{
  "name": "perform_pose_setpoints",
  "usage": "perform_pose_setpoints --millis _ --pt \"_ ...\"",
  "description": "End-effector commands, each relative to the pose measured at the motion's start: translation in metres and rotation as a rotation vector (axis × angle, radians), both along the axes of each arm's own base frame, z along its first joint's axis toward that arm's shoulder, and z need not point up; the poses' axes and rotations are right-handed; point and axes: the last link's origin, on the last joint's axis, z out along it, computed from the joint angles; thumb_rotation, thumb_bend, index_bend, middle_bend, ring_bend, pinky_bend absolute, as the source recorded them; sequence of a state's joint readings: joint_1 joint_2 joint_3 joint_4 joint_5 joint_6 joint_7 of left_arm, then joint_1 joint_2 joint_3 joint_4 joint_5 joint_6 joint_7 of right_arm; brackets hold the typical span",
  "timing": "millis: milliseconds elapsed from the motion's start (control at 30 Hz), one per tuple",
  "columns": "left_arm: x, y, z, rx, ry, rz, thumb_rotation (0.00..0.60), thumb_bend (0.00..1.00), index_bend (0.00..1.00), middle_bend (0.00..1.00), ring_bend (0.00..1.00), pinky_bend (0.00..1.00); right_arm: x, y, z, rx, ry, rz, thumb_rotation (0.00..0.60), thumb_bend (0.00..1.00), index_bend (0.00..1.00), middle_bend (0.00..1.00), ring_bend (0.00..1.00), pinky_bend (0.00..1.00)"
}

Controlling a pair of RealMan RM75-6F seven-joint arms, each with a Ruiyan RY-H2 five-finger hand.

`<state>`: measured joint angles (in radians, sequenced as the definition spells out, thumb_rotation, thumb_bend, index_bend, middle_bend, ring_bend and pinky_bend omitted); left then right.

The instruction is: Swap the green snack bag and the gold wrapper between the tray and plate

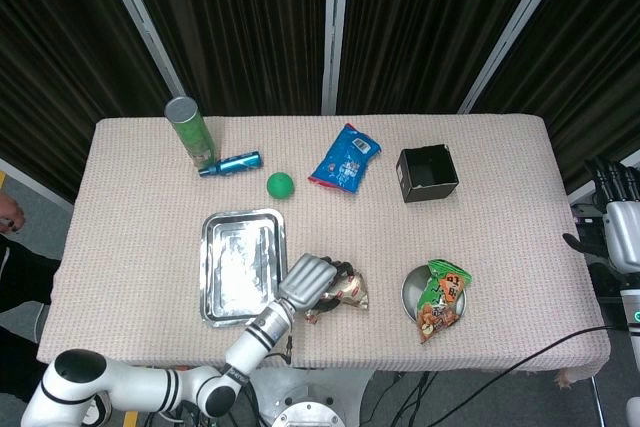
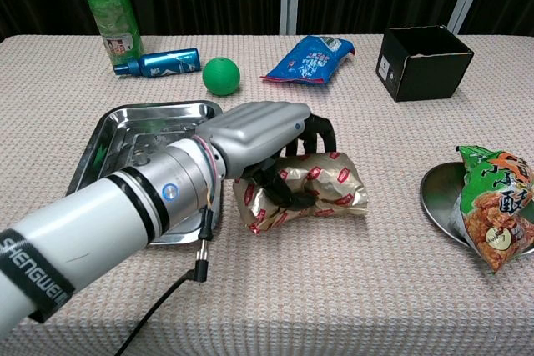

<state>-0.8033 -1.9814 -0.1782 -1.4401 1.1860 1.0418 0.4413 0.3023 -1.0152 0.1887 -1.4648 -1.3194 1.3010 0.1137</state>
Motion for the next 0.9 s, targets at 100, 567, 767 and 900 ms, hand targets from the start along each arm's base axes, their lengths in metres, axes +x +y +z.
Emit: perform_pose_setpoints --millis 100,567,767,900 --pt "-0.012 0.011 0.032 0.118 -0.052 -0.004 0.6 0.35 0.43 0.55 0.53 0.71 0.001 -0.001 0.0 0.0 -0.003 0.002 0.6 0.0 0.0 0.02 0.0 0.04" --pt "-0.152 0.023 0.105 0.227 0.057 0.255 0.6 0.24 0.29 0.38 0.37 0.55 0.012 -0.001 -0.012 0.025 -0.004 0.037 0.6 0.0 0.0 0.02 0.0 0.04" --pt "-0.154 0.017 0.108 0.222 -0.012 0.241 0.6 0.08 0.08 0.03 0.03 0.22 0.014 -0.001 -0.014 0.027 -0.007 0.037 0.6 0.0 0.0 0.01 0.0 0.04" --pt "-0.16 0.017 0.126 0.28 -0.034 0.259 0.6 0.06 0.07 0.01 0.01 0.19 0.011 0.006 -0.016 0.026 -0.009 0.031 0.6 0.0 0.0 0.01 0.0 0.04"
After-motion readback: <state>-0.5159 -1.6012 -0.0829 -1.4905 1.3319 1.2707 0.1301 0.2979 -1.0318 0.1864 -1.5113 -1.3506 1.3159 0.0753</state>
